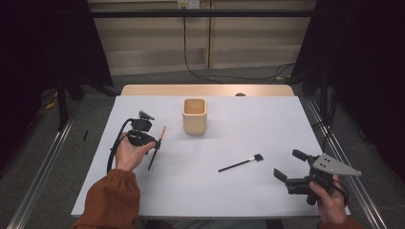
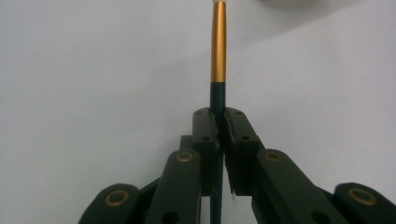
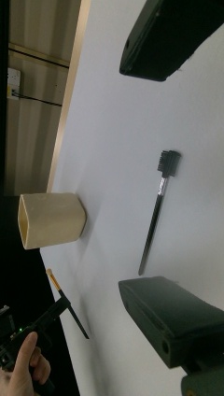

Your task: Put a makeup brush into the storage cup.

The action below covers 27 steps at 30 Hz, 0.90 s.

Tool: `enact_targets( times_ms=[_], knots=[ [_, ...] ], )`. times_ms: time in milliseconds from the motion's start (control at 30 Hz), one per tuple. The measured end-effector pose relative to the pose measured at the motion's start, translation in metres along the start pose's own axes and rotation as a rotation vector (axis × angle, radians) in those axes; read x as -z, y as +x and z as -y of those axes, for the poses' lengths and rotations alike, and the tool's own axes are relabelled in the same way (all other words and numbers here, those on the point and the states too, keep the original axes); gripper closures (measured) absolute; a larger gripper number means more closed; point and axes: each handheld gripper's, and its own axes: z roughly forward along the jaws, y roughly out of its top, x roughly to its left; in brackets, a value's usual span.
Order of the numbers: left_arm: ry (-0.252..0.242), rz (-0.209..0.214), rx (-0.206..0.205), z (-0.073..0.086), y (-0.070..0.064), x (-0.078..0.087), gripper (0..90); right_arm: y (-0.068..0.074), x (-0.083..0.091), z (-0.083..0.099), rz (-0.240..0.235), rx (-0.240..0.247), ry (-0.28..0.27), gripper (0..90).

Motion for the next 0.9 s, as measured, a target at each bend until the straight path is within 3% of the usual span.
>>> enact_targets(
  times_ms=[67,233,467,500,800,900],
  knots=[
    [-0.025,0.012,-0.024,0.002,-0.001,0.004,84.1,0.000,0.000,0.000,-0.001,-0.004,0.000,0.0],
    [-0.085,0.014,-0.001,0.007,0.002,0.009,84.0,0.000,0.000,0.000,-0.004,-0.004,0.001,0.0],
    [-0.161,0.031,-0.005,0.012,0.005,0.015,84.0,0.000,0.000,0.000,-0.004,-0.001,0.001,0.0],
    [-0.193,0.043,-0.017,0.013,0.005,0.018,84.0,0.000,0.000,0.000,-0.004,-0.001,0.002,0.0],
    [-0.272,0.062,-0.068,0.018,0.001,0.026,84.0,0.000,0.000,0.000,-0.003,-0.001,0.001,0.0],
    [-0.330,0.066,-0.080,0.021,0.000,0.028,84.0,0.000,0.000,0.000,-0.002,-0.002,0.001,0.0]
  ],
)
